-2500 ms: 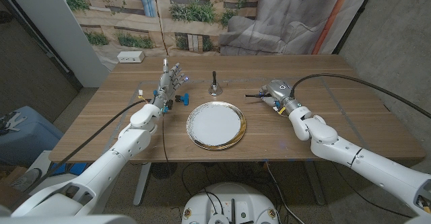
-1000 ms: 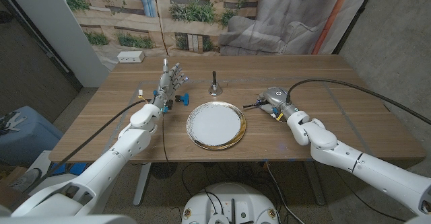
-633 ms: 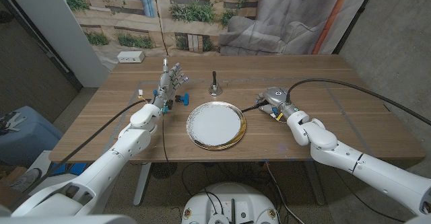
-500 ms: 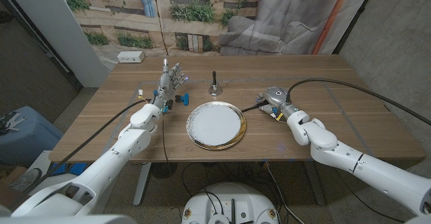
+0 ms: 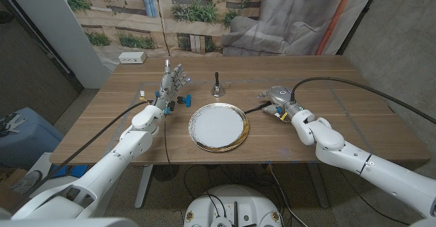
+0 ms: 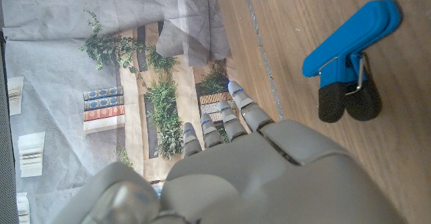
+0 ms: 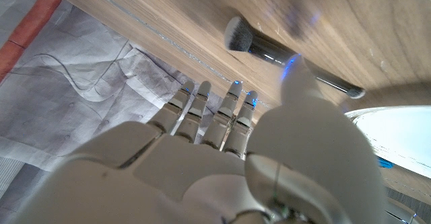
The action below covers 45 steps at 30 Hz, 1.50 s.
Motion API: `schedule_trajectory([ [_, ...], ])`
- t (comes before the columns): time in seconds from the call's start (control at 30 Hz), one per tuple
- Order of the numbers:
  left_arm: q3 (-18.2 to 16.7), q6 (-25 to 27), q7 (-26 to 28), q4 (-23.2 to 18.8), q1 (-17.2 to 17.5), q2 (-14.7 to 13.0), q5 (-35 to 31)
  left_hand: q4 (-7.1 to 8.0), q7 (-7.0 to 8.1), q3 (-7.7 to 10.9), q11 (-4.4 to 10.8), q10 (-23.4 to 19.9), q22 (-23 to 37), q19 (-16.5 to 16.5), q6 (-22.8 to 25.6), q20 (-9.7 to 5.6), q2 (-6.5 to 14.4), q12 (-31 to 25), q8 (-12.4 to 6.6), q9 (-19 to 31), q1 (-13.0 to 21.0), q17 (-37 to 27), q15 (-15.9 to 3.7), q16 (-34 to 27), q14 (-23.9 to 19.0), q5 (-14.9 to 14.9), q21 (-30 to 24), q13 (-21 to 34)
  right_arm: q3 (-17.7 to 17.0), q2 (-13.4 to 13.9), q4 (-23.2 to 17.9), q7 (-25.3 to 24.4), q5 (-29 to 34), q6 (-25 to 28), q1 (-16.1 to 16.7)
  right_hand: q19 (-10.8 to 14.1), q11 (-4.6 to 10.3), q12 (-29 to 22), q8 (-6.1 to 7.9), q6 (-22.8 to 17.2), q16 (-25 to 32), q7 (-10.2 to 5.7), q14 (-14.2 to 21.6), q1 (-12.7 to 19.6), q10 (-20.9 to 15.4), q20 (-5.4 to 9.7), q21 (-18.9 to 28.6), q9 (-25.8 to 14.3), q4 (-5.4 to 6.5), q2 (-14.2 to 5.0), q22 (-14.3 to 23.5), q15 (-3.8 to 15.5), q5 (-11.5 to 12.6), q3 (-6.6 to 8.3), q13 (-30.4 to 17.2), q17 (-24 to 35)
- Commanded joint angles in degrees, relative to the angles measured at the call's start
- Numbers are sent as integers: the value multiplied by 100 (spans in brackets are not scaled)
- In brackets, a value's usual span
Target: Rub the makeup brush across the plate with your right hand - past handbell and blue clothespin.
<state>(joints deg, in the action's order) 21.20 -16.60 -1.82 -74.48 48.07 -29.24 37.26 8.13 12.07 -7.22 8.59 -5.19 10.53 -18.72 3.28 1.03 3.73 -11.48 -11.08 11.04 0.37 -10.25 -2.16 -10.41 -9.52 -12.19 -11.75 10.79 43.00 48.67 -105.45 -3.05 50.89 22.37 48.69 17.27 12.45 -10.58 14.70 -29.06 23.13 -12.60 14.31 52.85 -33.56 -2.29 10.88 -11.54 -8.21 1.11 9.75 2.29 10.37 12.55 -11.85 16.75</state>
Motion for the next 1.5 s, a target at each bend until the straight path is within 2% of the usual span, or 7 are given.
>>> schedule_trajectory([
  [0.03, 1, -1, 0, 2, 1, 0, 0, 41, 58, -11, 45, -18, 26, -39, -9, 3, 85, -42, -20, 13, -8, -10, -79, -18, -37, -20, -24, 16, -143, 115, -180, 362, -202, -110, -4, -101, -9, 20, -127, 276, -104, -3, -171, -193, 271, -8, -16, 11, 4, -1, 6, 564, 2, -55, -18, -10],
  [0.2, 1, -1, 0, 2, 1, -1, 0, 40, 58, -11, 42, -16, 26, -41, -8, 2, 84, -41, -20, 13, -7, -10, -79, -18, -37, -20, -24, 16, -258, 114, -179, 364, -465, -228, 10, -166, -26, 36, -256, 572, -183, -1, -286, -362, 585, -57, -14, 33, 42, 20, 7, 450, -2, -86, -7, -21],
  [0.37, 1, -2, -1, 3, 1, 0, 0, 40, 58, -11, 39, -16, 26, -39, -8, 2, 85, -41, -20, 13, -7, -10, -74, -18, -37, -20, -24, 16, -401, 102, -157, 125, -739, -403, 66, -179, -75, 11, -279, 631, -205, 4, -313, -588, 691, -76, -4, 38, 147, -69, 8, 405, -10, -106, -5, -15],
  [0.63, 1, -1, 0, 0, 2, -1, 0, 40, 58, -10, 38, -20, 26, -40, -8, 1, 85, -43, -20, 13, -7, -10, -78, -18, -37, -20, -24, 16, -820, -104, 41, -254, -1918, -844, 233, -124, -228, 17, -347, 803, -375, 37, -555, -1156, 991, 70, 14, 68, 314, -132, 3, 249, 1, -225, 30, -79],
  [0.77, 1, -1, 1, -1, 3, -1, -1, 40, 58, -11, 38, -23, 26, -38, -8, 3, 85, -44, -20, 13, -7, -10, -79, -18, -36, -20, -23, 16, -866, -312, 228, -486, -2274, -939, 220, -99, -317, 33, -380, 914, -456, 67, -676, -1290, 1129, 138, 17, 79, 332, -127, -1, 205, -1, -259, 47, -116],
  [0.9, 2, 0, 4, -3, 4, 0, -1, 40, 58, -11, 38, -24, 26, -38, -8, 3, 85, -44, -20, 13, -7, -10, -78, -18, -37, -20, -24, 16, -709, -445, 312, -511, -2165, -713, 38, -11, -425, 28, -400, 1008, -483, 122, -666, -1426, 1214, 205, 40, 87, 365, -167, -4, 176, 15, -278, 60, -150],
  [1.5, 2, -2, 1, 2, 2, 1, -1, 40, 58, -10, 39, -27, 26, -39, -9, 5, 85, -45, -20, 13, -7, -10, -76, -18, -38, -20, -24, 16, -1010, -960, 854, -1249, -3482, -861, -8, 9, -649, 42, -420, 1188, -600, 249, -765, -1754, 1525, 266, 12, 101, 435, -208, -9, 77, 53, -347, 83, -225],
])
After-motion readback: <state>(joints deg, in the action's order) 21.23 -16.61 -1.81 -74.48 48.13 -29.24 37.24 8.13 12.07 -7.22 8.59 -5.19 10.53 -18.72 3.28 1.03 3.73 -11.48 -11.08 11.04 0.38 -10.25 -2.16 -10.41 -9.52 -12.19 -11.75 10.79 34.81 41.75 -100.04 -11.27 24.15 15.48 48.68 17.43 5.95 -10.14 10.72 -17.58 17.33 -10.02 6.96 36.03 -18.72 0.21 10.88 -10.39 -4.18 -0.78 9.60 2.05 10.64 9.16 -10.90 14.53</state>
